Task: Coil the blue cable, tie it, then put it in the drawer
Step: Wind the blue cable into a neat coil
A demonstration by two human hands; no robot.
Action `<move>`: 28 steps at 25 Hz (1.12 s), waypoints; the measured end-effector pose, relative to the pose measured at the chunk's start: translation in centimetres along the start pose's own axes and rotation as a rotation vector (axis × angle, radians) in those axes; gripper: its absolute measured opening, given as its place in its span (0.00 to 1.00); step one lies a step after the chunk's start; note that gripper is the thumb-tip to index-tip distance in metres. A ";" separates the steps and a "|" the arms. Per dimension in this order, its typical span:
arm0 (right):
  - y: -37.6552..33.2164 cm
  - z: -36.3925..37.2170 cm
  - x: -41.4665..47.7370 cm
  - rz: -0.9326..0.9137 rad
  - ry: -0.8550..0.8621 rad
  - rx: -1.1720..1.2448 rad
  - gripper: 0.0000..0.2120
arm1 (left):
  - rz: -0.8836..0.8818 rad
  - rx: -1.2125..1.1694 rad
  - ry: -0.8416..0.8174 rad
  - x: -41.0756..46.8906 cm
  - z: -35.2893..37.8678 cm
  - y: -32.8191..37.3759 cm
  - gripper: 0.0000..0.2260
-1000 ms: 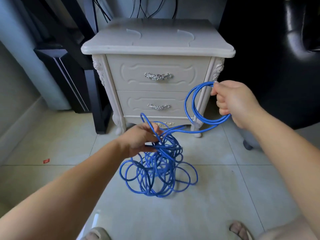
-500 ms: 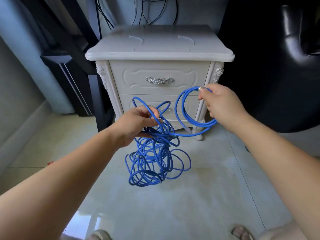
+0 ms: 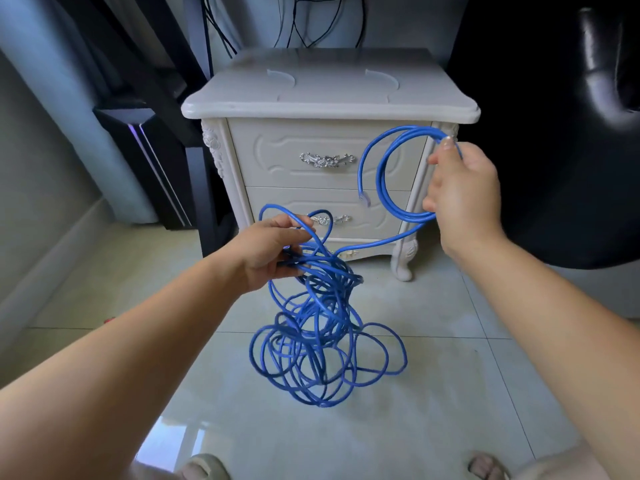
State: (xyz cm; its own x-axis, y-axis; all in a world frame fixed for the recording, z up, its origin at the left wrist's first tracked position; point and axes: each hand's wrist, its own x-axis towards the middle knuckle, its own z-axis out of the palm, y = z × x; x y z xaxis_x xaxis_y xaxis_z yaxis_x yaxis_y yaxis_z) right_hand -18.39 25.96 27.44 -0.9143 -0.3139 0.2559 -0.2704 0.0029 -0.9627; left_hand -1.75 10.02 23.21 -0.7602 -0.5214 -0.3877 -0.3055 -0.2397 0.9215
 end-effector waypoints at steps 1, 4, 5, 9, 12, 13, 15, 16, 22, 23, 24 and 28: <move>0.1 0.1 0.1 -0.001 -0.016 -0.023 0.14 | -0.012 -0.005 0.004 0.1 0.0 -0.1 0.10; 0.3 0.2 -0.1 -0.040 -0.061 -0.146 0.14 | -0.030 0.017 -0.022 0.2 0.3 -0.2 0.05; 0.3 0.3 -0.2 -0.047 -0.084 -0.186 0.13 | -0.035 0.027 -0.032 0.2 0.4 -0.2 0.05; 1.1 0.2 -0.7 -0.140 -0.211 -0.516 0.15 | -0.031 0.067 -0.101 -0.1 0.4 0.2 0.15; 1.3 0.2 -1.0 -0.176 -0.281 -0.679 0.16 | 0.047 0.183 -0.206 -0.4 0.2 0.1 0.26; 0.9 0.2 -0.9 -0.136 -0.280 -0.654 0.15 | 0.095 0.291 -0.221 -0.5 0.1 -0.1 0.29; -0.2 0.2 -0.7 -0.051 -0.251 -0.525 0.14 | 0.197 0.595 -0.180 -0.8 -0.2 -0.6 0.34; -0.6 0.1 -0.7 -0.033 -0.230 -0.464 0.14 | 0.255 0.763 -0.130 -0.7 -0.3 -0.9 0.35; -1.5 0.1 -0.4 0.016 -0.200 -0.270 0.16 | 0.585 1.185 0.234 -0.3 0.0 -2.2 0.16; -1.7 0.1 -0.3 0.048 -0.197 -0.228 0.15 | 0.633 1.255 0.304 -0.4 -0.2 -2.3 0.13; -1.9 0.1 -0.3 0.093 -0.194 -0.165 0.15 | 0.692 1.297 0.384 -0.3 -0.4 -2.4 0.11; -3.2 0.2 -1.1 0.317 -0.217 0.211 0.15 | 0.575 1.206 0.668 -0.4 0.1 -1.4 0.12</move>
State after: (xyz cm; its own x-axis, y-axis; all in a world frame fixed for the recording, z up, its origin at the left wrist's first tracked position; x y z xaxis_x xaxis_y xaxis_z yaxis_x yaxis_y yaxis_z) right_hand -16.44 26.09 30.19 -0.8514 -0.5212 -0.0582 0.1018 -0.0552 -0.9933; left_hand -1.09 10.69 22.08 -0.6437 -0.6560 0.3940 -0.5942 0.7529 0.2829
